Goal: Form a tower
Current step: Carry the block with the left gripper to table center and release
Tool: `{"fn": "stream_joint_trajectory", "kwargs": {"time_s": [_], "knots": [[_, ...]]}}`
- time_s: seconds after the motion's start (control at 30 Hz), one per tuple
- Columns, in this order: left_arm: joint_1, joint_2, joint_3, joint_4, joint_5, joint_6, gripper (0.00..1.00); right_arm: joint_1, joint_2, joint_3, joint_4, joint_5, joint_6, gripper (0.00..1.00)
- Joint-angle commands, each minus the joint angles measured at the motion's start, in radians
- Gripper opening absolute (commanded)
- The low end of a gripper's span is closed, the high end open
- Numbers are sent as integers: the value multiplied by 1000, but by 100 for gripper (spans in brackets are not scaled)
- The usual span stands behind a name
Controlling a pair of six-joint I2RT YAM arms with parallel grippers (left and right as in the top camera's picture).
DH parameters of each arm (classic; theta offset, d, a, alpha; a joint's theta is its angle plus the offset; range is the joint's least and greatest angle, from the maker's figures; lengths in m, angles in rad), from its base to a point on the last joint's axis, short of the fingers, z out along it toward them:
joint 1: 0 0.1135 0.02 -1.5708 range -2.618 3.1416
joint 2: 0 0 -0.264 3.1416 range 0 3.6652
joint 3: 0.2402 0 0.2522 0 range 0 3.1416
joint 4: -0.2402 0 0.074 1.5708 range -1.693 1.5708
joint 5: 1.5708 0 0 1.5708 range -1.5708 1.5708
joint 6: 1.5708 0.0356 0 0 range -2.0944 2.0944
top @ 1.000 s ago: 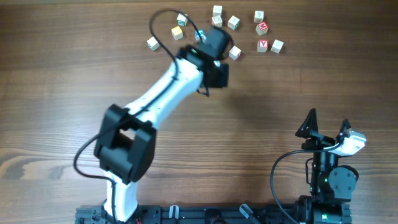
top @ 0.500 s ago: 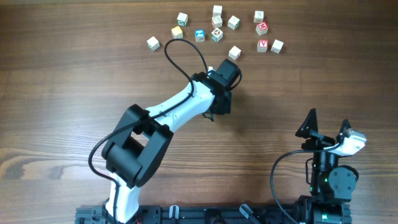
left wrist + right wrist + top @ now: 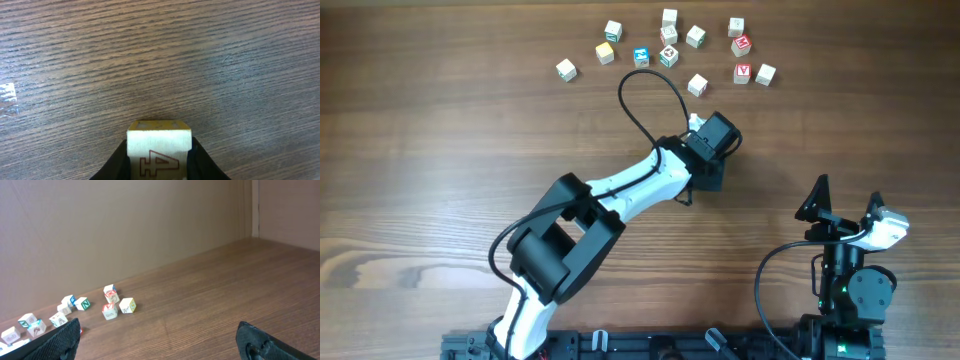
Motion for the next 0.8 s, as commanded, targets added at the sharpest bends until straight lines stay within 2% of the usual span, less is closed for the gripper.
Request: {"fn": "stream_joint_trajectory", "kwargs": {"time_s": [0.0,0.03,0.27,0.37,0.53,0.57,0.63,0.77], "knots": [[-27,46,-11,9,7,-10,29,-3,-6,-1,2,-1,-17,100],[-32,46,-10,10,7,-10,34,-3,-6,-1,2,-1,-17,100],[-32,46,-9,43,7,-11,38,-3,-6,-1,2,-1,-17,100],[-31,46,-9,65,6,-17,34,-3,-6,-1,2,-1,-17,100],[-31,46,-9,69,-34,-140,34,-3,-6,-1,2,-1,-17,100],[-31,46,-9,66,-49,-163,37,-3,-6,-1,2,-1,-17,100],[-31,46,-9,68,-66,-197,62,-3,-6,-1,2,-1,-17,100],[-31,46,-1,70,-65,-197,68,-3,-6,-1,2,-1,-17,100]]}}
